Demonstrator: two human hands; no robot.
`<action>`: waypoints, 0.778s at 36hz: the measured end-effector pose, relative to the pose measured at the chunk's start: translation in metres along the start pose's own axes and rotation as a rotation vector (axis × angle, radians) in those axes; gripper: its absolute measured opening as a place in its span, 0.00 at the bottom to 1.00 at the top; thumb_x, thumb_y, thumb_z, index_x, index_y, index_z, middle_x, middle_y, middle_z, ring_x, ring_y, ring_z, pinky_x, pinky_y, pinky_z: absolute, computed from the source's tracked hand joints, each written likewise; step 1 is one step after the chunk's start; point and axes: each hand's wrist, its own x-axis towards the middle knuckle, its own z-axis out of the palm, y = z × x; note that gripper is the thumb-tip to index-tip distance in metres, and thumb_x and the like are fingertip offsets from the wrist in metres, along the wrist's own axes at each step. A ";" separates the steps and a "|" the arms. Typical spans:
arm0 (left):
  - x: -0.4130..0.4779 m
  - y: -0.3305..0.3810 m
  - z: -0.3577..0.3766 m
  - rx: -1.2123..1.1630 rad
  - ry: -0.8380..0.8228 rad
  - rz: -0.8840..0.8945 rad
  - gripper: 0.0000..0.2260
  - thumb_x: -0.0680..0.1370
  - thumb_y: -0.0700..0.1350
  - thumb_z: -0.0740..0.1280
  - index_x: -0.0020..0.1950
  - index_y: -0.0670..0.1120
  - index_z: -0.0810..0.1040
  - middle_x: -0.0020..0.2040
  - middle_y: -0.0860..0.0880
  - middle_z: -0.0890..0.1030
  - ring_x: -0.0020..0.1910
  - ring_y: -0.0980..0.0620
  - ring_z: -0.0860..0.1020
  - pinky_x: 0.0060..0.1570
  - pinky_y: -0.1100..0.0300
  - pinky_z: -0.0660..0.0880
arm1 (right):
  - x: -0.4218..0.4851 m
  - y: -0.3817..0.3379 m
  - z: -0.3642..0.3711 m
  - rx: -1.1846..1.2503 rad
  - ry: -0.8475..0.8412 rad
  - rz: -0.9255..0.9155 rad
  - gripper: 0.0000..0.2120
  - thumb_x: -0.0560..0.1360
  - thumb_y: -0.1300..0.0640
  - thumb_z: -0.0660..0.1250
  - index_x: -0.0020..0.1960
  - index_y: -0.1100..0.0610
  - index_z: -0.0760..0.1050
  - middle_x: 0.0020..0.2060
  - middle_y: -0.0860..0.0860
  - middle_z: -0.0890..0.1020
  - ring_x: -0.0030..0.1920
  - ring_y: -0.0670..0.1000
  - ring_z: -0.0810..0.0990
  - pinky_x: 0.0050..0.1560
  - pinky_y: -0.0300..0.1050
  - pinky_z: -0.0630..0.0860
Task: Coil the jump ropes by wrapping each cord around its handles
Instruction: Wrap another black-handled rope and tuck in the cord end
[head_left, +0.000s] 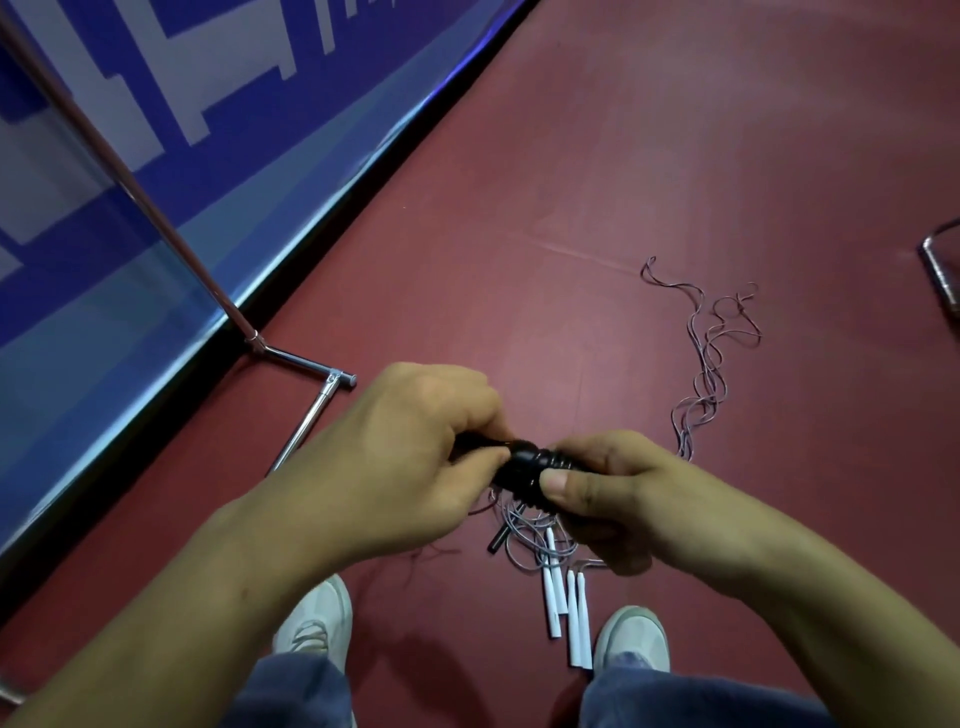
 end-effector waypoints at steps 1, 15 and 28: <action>-0.003 0.001 0.001 0.016 0.027 0.033 0.04 0.74 0.43 0.71 0.44 0.46 0.86 0.34 0.54 0.77 0.32 0.59 0.73 0.34 0.68 0.67 | -0.001 0.000 -0.002 0.013 0.008 -0.019 0.12 0.76 0.53 0.65 0.48 0.62 0.70 0.30 0.51 0.62 0.28 0.48 0.57 0.29 0.44 0.52; -0.005 0.025 0.019 -0.599 0.274 -0.377 0.11 0.76 0.43 0.74 0.34 0.46 0.84 0.26 0.49 0.78 0.25 0.55 0.73 0.29 0.63 0.70 | -0.001 -0.012 -0.004 0.510 0.042 -0.250 0.14 0.76 0.54 0.63 0.57 0.61 0.70 0.27 0.50 0.63 0.25 0.45 0.59 0.25 0.36 0.62; 0.000 0.019 0.010 -0.748 0.215 -0.572 0.06 0.73 0.40 0.76 0.37 0.47 0.84 0.31 0.50 0.81 0.30 0.54 0.76 0.31 0.63 0.74 | -0.006 -0.013 0.000 0.506 0.008 -0.283 0.21 0.76 0.56 0.63 0.59 0.71 0.64 0.29 0.52 0.62 0.26 0.46 0.59 0.26 0.37 0.62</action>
